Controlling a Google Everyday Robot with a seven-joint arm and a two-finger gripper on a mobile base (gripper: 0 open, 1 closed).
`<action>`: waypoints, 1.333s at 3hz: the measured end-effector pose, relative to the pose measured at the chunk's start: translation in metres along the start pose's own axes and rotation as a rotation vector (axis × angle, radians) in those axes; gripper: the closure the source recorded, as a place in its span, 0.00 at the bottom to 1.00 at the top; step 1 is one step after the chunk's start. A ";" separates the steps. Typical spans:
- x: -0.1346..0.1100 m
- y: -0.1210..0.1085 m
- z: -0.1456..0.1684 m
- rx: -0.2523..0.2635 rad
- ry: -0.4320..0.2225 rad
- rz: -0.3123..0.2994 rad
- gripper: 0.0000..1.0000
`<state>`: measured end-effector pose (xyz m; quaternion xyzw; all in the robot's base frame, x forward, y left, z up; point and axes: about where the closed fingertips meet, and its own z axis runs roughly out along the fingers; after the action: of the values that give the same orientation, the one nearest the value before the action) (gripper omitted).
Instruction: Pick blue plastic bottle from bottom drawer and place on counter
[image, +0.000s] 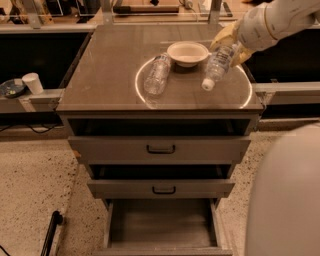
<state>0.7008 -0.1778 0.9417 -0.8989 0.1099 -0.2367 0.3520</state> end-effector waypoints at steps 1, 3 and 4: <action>0.008 0.013 0.020 -0.095 -0.025 0.054 0.82; -0.008 0.036 0.059 -0.188 -0.125 0.105 0.34; -0.009 0.036 0.059 -0.188 -0.126 0.105 0.05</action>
Offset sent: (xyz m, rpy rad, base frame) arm 0.0281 -0.0028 -0.0722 -0.1482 0.2630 -0.0868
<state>0.7218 -0.1666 0.8767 -0.9340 0.1561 -0.1497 0.2845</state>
